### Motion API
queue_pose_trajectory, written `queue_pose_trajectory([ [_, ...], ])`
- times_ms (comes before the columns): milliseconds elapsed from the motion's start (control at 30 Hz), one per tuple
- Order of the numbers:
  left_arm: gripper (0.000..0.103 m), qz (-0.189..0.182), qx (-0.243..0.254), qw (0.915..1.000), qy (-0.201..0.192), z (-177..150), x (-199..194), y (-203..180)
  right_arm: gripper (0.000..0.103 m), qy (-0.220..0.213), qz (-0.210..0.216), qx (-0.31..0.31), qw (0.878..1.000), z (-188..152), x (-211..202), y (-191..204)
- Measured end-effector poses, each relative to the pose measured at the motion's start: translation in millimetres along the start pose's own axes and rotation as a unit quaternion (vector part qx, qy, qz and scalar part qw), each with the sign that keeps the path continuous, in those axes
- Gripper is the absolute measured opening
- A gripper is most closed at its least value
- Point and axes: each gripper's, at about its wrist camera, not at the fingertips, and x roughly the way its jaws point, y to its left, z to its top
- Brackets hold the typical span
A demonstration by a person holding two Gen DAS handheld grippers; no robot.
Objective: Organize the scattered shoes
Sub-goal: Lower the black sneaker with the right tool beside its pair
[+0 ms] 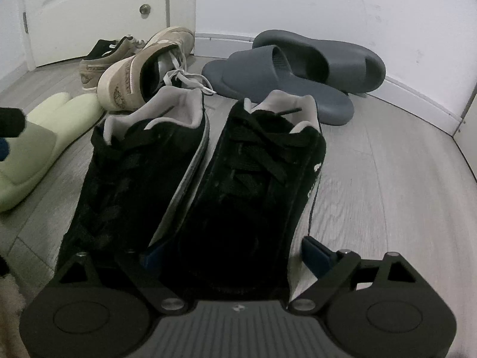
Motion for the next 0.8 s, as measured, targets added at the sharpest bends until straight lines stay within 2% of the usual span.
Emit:
queue_pose_trajectory([
  [167,0.045,0.007,-0.006,0.9999,-0.006,3.9,-5.2,7.8,0.090,0.001,0.011,-0.015,1.000,-2.7,-2.6,14.3],
  [433,0.045,-0.016,-0.041,0.9990,0.003,5.1,3.5,19.7,0.090,-0.002,0.022,-0.021,1.000,7.3,4.1,41.8],
  [600,0.045,-0.029,-0.058,0.9979,-0.005,6.0,2.1,24.9,0.091,-0.014,0.023,-0.020,0.999,8.7,2.0,43.9],
  [667,0.045,-0.031,-0.066,0.9973,-0.012,6.9,-0.5,28.6,0.090,-0.038,0.004,-0.026,0.999,5.3,-11.9,44.2],
  [733,0.045,-0.031,-0.071,0.9968,-0.018,8.0,-2.3,30.9,0.090,-0.103,-0.034,-0.030,0.994,1.4,-43.8,44.6],
  [800,0.045,-0.027,-0.074,0.9967,-0.023,9.1,-3.3,31.9,0.090,-0.138,-0.010,0.006,0.990,-0.3,-65.7,39.2],
])
